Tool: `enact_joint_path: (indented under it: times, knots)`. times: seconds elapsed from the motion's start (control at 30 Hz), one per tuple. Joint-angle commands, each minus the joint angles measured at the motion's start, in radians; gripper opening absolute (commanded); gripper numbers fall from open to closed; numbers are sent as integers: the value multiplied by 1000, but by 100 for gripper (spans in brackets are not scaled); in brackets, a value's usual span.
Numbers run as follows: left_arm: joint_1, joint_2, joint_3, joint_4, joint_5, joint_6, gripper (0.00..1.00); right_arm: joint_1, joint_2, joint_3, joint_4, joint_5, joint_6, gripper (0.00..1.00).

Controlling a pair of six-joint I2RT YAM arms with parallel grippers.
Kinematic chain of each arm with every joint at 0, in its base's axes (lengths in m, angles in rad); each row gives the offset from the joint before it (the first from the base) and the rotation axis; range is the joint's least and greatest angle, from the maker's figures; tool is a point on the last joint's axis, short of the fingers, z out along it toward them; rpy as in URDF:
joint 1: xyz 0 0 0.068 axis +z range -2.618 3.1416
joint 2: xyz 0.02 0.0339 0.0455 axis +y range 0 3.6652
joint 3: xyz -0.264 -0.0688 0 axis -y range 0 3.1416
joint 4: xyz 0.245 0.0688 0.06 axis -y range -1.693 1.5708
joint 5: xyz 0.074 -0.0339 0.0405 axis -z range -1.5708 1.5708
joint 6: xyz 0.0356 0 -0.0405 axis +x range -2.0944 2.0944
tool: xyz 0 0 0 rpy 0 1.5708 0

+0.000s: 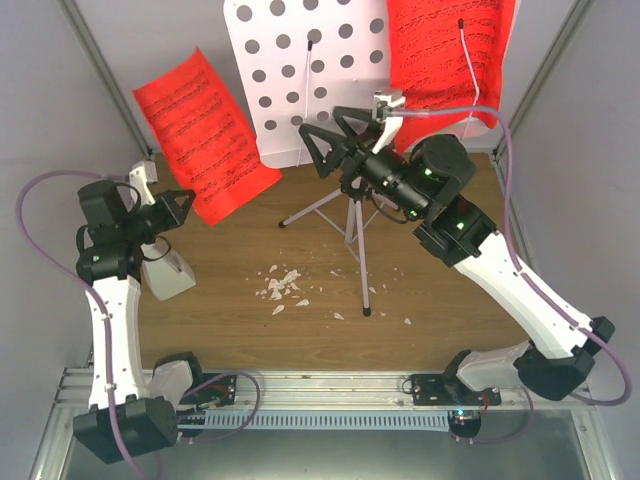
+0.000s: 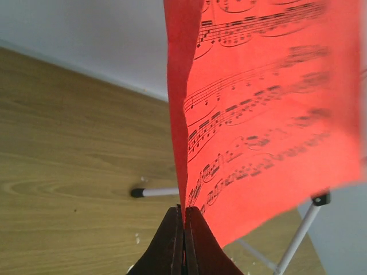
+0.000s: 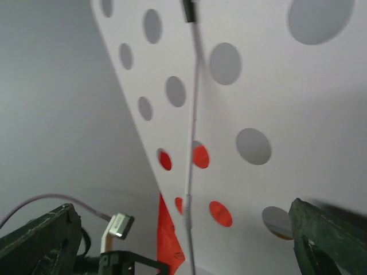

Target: Pack up the instrument practice props

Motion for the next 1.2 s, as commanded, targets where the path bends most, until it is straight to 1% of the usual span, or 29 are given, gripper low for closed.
enact_joint_path:
  times: [0.0, 0.2, 0.37, 0.43, 0.53, 0.6, 0.67, 0.73, 0.8, 0.87, 1.03, 1.1, 1.17]
  knots:
    - [5, 38, -7, -18, -22, 102, 0, -2, -65, -51, 69, -110, -14, 100]
    - [-64, 178, 4, -16, -94, 153, 0, -2, -129, -101, 78, -227, -32, 100]
    - [-185, 290, 36, -16, -174, 173, 0, -2, -155, -103, 27, -280, -63, 100]
    - [-221, 310, 41, 3, -179, 163, 0, -2, -167, -109, 7, -289, -75, 100]
    - [-258, 319, 40, 40, -134, 145, 0, -2, -187, -120, -19, -312, -92, 100]
    - [-267, 327, 43, 56, -72, 142, 0, -2, -203, -136, -15, -384, -105, 100]
    - [-267, 341, 59, 48, -49, 152, 0, -1, -219, -159, 7, -493, -108, 100]
    - [-265, 364, 86, 21, -82, 195, 0, -2, -243, -198, 35, -574, -101, 100]
    - [-253, 398, 112, -4, -132, 228, 0, -1, -279, -254, 44, -600, -97, 100]
    - [-229, 438, 127, -28, -164, 254, 0, -1, -313, -298, 25, -563, -107, 100]
    - [-194, 502, 124, -38, -247, 295, 0, -1, -392, -391, -97, -424, -139, 100]
    - [-193, 530, 125, -39, -268, 306, 0, -1, -427, -437, -143, -346, -139, 100]
    - [-193, 567, 135, -52, -302, 315, 0, -2, -466, -489, -181, -236, -134, 100]
